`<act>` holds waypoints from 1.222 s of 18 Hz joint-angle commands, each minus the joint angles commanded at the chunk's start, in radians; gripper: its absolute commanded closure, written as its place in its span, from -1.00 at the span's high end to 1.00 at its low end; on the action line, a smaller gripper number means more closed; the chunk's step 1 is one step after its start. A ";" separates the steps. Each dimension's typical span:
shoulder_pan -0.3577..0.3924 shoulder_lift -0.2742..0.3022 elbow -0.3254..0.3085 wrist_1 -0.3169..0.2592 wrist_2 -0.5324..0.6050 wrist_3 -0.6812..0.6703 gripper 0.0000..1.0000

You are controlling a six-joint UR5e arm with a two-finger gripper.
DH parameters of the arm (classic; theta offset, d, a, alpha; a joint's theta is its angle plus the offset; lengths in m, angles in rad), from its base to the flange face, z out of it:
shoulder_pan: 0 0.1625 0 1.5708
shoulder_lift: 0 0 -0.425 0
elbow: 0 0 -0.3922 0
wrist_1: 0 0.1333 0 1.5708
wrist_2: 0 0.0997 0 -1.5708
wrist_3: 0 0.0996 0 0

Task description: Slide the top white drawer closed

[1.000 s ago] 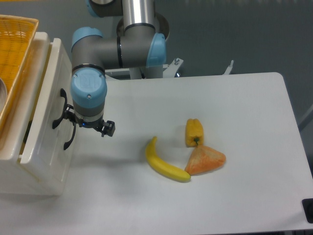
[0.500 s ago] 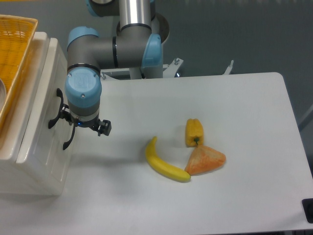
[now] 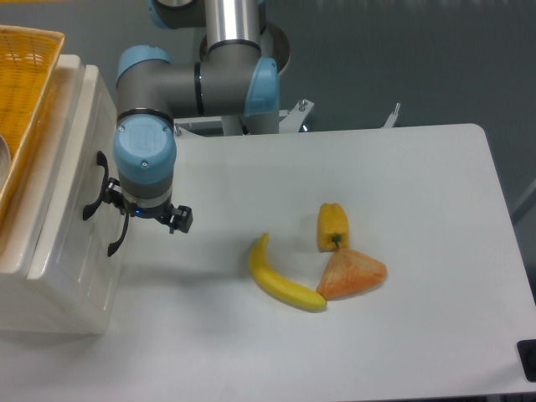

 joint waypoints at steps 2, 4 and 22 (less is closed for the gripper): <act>0.032 0.002 0.003 0.000 0.002 0.037 1.00; 0.066 0.002 0.014 0.000 0.003 0.061 1.00; 0.465 0.054 0.008 -0.003 0.149 0.511 1.00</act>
